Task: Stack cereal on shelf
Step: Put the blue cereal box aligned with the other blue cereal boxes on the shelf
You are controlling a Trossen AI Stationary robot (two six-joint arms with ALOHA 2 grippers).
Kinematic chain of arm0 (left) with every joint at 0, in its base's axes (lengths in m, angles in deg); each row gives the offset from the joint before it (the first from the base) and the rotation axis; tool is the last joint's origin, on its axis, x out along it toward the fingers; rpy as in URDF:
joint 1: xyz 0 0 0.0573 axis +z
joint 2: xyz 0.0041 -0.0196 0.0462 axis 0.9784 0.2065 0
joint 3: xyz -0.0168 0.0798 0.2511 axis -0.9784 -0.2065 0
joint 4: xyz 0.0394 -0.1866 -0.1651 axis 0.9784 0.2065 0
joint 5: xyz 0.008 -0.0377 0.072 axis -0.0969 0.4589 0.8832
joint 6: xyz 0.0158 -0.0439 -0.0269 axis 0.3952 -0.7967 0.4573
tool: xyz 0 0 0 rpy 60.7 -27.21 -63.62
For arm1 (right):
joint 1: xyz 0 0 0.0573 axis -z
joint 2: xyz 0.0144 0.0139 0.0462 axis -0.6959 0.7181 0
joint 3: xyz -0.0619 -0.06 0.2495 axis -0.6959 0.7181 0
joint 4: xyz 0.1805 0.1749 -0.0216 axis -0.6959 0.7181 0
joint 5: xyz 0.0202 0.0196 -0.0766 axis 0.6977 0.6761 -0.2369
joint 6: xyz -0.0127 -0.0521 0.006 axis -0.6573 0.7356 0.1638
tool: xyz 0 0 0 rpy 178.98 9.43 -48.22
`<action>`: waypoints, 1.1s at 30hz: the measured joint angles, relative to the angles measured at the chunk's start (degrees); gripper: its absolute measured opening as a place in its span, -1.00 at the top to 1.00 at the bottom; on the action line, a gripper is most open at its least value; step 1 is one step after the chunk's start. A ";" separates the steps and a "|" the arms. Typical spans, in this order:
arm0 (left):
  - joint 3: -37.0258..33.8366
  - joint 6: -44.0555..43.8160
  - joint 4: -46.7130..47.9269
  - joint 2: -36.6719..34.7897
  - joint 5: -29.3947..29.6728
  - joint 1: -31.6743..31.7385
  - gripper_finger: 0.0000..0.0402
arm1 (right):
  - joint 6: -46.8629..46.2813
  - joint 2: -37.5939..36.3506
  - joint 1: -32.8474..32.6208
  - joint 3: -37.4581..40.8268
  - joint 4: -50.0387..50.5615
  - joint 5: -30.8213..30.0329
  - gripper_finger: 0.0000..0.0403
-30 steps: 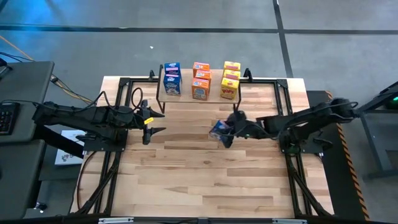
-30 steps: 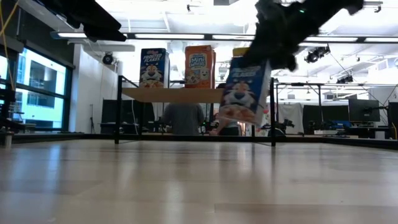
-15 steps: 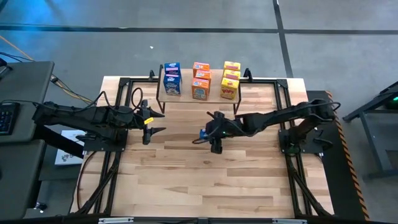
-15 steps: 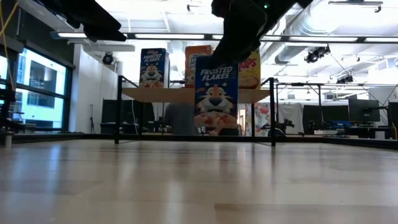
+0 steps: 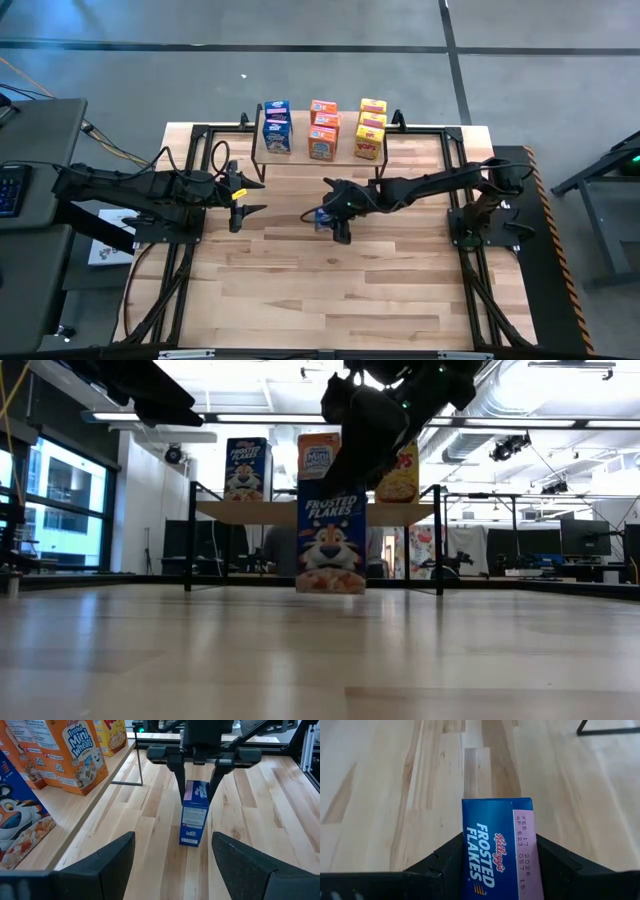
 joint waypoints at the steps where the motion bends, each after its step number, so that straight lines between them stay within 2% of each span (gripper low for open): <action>1: 0.00 0.00 0.01 0.00 0.01 -0.01 -0.28 | 0.23 0.00 -0.02 0.00 0.16 0.00 0.07; 14: 0.00 -0.01 0.02 0.01 0.00 -0.02 -0.28 | 0.91 -0.02 0.07 0.72 0.28 -1.07 -0.21; 23: 0.00 -0.02 -0.02 0.02 0.01 -0.02 -0.28 | 1.25 -0.63 0.07 0.72 0.61 -1.47 -0.23; 33: 0.00 0.00 0.02 0.02 0.02 -0.02 -0.28 | 1.95 -10.35 0.07 0.72 7.73 -4.28 -0.23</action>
